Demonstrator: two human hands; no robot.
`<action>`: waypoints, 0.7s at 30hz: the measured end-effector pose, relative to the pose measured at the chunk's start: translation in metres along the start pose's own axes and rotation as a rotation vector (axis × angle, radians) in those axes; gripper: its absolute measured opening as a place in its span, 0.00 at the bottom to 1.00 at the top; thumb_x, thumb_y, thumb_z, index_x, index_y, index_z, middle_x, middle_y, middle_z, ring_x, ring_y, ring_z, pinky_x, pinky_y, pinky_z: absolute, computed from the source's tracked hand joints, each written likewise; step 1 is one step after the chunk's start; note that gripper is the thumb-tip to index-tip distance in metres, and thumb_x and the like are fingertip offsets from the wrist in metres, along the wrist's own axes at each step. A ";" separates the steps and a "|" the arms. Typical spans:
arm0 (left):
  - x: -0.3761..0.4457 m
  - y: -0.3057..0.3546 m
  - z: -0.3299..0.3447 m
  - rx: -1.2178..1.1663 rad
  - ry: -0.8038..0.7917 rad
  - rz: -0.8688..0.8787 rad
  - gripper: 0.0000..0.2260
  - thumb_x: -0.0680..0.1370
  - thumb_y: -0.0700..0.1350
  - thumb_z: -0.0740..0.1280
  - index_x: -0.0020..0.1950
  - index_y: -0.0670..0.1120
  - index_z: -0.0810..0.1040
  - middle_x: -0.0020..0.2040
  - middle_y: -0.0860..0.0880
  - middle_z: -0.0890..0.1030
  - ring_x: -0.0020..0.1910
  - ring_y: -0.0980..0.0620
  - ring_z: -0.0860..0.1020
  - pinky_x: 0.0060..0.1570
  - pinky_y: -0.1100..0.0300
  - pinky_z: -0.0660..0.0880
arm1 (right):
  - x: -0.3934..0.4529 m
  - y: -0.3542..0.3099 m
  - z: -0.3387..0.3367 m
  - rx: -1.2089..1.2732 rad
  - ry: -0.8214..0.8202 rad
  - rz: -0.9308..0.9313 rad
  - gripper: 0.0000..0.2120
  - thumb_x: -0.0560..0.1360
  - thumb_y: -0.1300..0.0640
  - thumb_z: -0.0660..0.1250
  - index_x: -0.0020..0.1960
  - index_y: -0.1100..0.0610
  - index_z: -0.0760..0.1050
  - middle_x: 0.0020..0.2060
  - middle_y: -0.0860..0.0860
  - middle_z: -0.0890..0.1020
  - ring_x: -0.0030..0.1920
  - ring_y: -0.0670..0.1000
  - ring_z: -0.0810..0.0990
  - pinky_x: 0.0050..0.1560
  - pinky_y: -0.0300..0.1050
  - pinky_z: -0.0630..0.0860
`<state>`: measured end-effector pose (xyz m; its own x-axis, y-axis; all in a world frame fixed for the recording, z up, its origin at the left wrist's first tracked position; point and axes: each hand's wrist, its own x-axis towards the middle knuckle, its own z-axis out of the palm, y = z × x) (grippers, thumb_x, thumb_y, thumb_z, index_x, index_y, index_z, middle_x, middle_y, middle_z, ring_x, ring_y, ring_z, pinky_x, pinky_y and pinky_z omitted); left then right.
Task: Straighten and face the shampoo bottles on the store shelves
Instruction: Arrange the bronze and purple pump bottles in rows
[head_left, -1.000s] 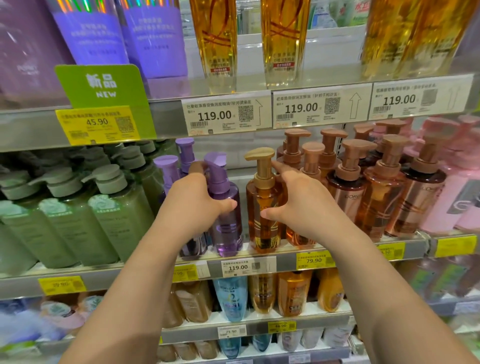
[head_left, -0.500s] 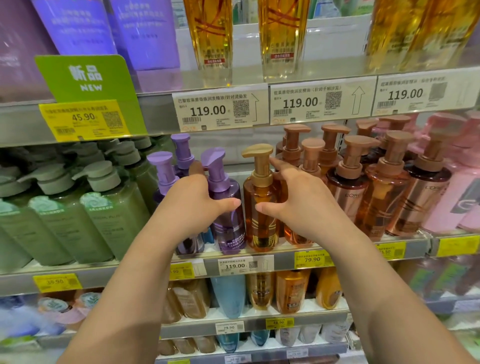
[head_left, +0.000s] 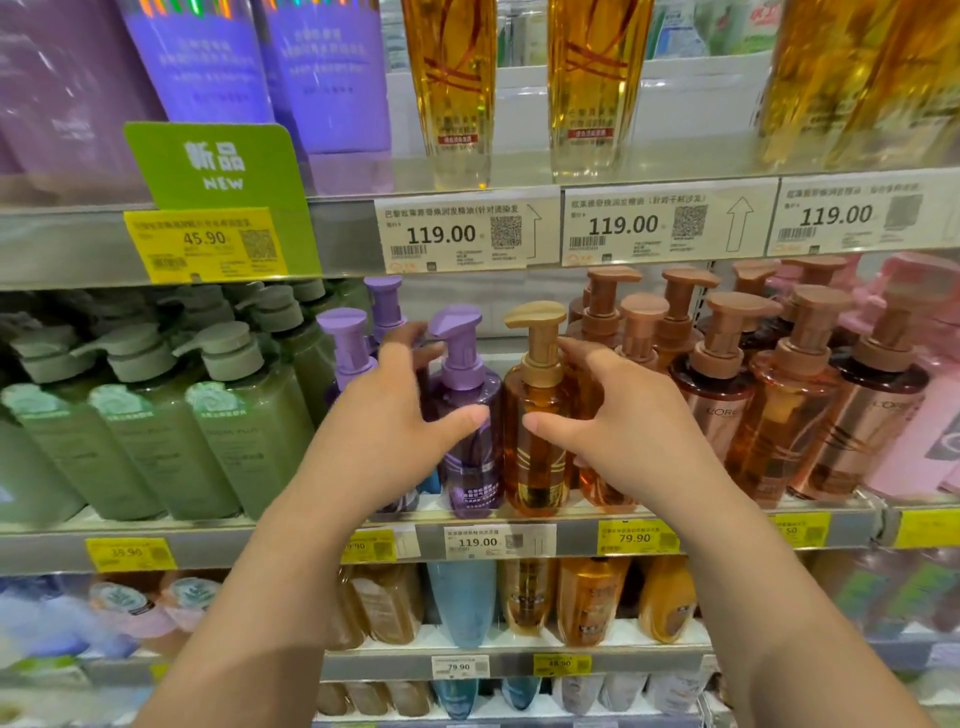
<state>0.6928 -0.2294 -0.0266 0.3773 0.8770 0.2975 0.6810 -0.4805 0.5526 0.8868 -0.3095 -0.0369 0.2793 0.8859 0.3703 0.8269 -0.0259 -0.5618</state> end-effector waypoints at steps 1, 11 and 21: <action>-0.006 -0.003 -0.005 -0.043 0.122 -0.001 0.33 0.70 0.60 0.73 0.70 0.55 0.64 0.57 0.64 0.77 0.49 0.56 0.80 0.51 0.59 0.74 | -0.002 0.000 0.003 0.012 0.104 -0.020 0.29 0.72 0.42 0.74 0.71 0.47 0.73 0.63 0.44 0.81 0.56 0.45 0.81 0.55 0.36 0.72; -0.003 -0.043 -0.002 0.291 0.361 -0.252 0.34 0.66 0.76 0.63 0.47 0.44 0.75 0.44 0.47 0.74 0.46 0.41 0.77 0.40 0.51 0.74 | -0.005 -0.025 0.032 0.255 0.444 -0.255 0.10 0.78 0.53 0.67 0.40 0.54 0.81 0.31 0.40 0.77 0.30 0.37 0.72 0.34 0.30 0.63; 0.011 -0.046 -0.032 -0.245 -0.102 -0.217 0.20 0.71 0.52 0.76 0.59 0.50 0.74 0.47 0.54 0.84 0.26 0.52 0.78 0.26 0.63 0.70 | 0.005 -0.046 0.045 -0.006 0.141 -0.062 0.22 0.80 0.46 0.64 0.70 0.55 0.73 0.51 0.54 0.86 0.54 0.58 0.82 0.52 0.53 0.78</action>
<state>0.6456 -0.1973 -0.0244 0.3098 0.9474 0.0800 0.5861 -0.2565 0.7686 0.8277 -0.2830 -0.0428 0.2931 0.8122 0.5044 0.8475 0.0235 -0.5303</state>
